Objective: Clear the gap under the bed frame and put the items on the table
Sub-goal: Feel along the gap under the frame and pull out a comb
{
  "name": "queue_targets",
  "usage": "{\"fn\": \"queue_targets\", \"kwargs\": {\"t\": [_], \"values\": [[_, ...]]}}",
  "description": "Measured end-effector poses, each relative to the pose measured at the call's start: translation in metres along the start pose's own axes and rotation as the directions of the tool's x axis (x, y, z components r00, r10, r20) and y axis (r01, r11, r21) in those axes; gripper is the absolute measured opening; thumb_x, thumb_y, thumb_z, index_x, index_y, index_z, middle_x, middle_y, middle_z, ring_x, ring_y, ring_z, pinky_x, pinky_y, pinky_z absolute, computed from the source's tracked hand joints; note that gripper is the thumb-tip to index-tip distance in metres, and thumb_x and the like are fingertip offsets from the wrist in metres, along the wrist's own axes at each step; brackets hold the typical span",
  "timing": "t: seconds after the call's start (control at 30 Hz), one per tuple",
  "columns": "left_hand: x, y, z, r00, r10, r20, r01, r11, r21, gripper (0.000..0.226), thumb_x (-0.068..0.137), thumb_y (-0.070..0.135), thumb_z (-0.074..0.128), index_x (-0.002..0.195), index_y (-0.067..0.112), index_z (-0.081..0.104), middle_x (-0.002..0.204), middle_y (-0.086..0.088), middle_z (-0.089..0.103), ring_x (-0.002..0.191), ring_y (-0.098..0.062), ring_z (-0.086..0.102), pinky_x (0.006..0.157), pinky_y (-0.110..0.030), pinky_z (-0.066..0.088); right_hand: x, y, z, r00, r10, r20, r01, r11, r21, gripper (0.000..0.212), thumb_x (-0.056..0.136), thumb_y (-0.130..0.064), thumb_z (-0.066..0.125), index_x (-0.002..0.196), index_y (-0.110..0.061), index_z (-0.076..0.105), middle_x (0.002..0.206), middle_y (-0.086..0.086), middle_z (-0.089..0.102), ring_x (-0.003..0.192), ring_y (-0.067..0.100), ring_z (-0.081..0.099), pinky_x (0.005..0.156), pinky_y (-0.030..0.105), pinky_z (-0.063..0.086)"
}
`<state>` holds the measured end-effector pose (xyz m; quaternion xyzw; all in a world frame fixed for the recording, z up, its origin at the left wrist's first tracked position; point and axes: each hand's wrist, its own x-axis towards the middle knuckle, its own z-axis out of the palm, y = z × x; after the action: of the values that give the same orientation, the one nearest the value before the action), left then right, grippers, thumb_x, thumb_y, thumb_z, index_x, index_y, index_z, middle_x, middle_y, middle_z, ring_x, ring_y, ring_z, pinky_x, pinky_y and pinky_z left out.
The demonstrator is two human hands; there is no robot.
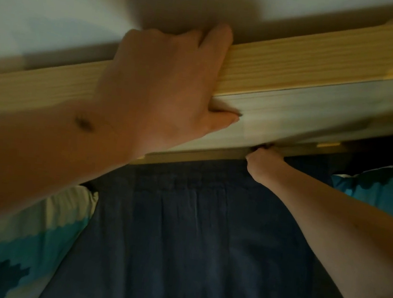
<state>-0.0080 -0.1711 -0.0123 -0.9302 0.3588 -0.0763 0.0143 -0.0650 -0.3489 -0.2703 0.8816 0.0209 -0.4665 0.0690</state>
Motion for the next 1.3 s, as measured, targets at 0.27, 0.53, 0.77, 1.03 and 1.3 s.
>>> {"fn": "queue_targets", "kwargs": {"t": [0.27,0.53,0.77,1.03,1.3], "values": [[0.002,0.001,0.002,1.000,0.002,-0.007,-0.002,1.000,0.018,0.068,0.074,0.071,0.062,0.102,0.010,0.055,0.079,-0.011,0.068,0.060,-0.038,0.061,0.057,-0.039,0.028,0.008,0.024,-0.011,0.993,-0.060,0.105,0.036,0.974,0.225,0.039,0.100,-0.007,0.037,0.129,-0.015,0.061,0.125,0.010,0.062,0.105,0.029,0.063,0.096,0.041,0.052],[0.002,0.001,0.001,1.000,0.009,0.000,-0.009,1.000,0.000,0.065,0.073,0.068,0.066,0.098,0.009,0.056,0.076,-0.010,0.068,0.057,-0.036,0.060,0.056,-0.036,0.026,0.011,0.030,-0.027,0.973,-0.003,0.230,-0.037,0.985,0.169,0.027,0.097,-0.006,0.038,0.095,-0.007,0.065,0.090,0.009,0.056,0.069,0.019,0.048,0.068,0.034,0.043],[0.003,0.001,0.000,1.000,0.008,0.024,-0.008,1.000,0.007,0.065,0.072,0.067,0.067,0.099,0.009,0.056,0.075,-0.009,0.067,0.056,-0.035,0.060,0.054,-0.035,0.028,0.025,0.038,-0.018,0.951,0.014,0.310,-0.149,0.896,0.418,0.024,0.097,-0.001,0.055,0.119,0.011,0.059,0.143,0.020,0.048,0.123,0.036,0.057,0.092,0.039,0.051],[0.004,0.000,0.000,1.000,0.015,0.015,-0.016,1.000,0.009,0.064,0.071,0.067,0.068,0.097,0.010,0.056,0.073,-0.009,0.067,0.054,-0.034,0.060,0.053,-0.034,0.027,0.012,0.030,-0.034,0.930,-0.001,0.369,-0.078,0.977,0.200,0.031,0.097,-0.007,0.039,0.069,-0.008,0.052,0.071,0.009,0.047,0.054,0.019,0.040,0.057,0.033,0.036],[0.003,0.001,-0.001,1.000,0.020,0.007,-0.020,0.999,0.024,0.064,0.071,0.068,0.066,0.096,0.010,0.057,0.073,-0.008,0.067,0.055,-0.034,0.061,0.053,-0.034,0.026,0.016,0.042,-0.023,0.952,-0.013,0.305,-0.187,0.765,0.617,0.050,0.100,-0.026,0.052,0.147,-0.015,0.043,0.124,0.001,0.054,0.084,0.013,0.057,0.068,0.019,0.059]]}}
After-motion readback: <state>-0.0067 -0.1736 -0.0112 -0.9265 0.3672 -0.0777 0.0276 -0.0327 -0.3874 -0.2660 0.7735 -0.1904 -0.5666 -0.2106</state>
